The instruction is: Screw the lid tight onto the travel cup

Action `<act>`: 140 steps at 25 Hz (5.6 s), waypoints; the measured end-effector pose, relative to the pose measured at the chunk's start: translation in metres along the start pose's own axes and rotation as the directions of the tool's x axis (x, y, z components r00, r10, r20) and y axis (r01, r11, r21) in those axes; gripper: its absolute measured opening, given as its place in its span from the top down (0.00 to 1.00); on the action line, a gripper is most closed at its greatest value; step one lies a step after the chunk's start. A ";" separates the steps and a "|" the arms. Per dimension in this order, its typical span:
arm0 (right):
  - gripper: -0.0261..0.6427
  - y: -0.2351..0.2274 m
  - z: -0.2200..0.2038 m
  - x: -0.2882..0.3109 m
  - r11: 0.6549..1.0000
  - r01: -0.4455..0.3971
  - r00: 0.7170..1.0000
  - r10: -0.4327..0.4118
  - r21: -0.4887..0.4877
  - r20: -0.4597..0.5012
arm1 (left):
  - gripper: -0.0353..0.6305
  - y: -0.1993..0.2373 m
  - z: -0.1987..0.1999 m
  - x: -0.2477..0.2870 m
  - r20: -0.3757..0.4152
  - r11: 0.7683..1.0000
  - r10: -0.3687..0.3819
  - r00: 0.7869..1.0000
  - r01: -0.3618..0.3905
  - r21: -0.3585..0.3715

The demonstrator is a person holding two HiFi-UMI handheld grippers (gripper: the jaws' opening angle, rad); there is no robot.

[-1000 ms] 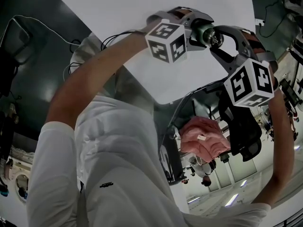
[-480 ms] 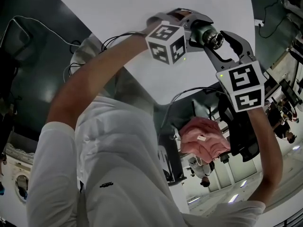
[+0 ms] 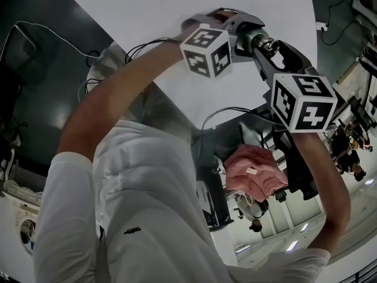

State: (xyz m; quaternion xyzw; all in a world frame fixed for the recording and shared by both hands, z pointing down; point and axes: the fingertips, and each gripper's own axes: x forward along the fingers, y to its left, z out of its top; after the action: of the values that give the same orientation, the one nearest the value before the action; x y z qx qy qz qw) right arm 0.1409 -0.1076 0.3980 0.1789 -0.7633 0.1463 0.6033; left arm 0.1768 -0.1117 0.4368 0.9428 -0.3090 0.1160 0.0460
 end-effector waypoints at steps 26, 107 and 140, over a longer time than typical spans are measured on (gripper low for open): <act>0.55 0.033 0.011 -0.040 0.206 -0.195 0.979 0.107 -0.959 -0.176 | 0.42 0.000 -0.002 -0.002 -0.001 1.000 -0.002 1.000 0.002 -0.004; 0.59 0.020 -0.018 0.004 -0.088 -0.200 0.979 0.031 -0.976 -0.203 | 0.42 0.002 0.000 -0.002 0.004 1.000 0.010 1.000 -0.010 -0.003; 0.60 0.022 0.005 0.011 0.717 0.024 0.999 -0.039 -0.697 -0.006 | 0.42 0.003 -0.003 -0.005 -0.032 1.000 0.019 0.999 -0.019 -0.002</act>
State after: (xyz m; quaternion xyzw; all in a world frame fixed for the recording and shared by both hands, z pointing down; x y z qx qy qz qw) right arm 0.1244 -0.0912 0.4072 -0.0496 -0.7532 -0.1597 0.6361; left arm 0.1700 -0.1108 0.4386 0.9378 -0.3173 0.1311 0.0508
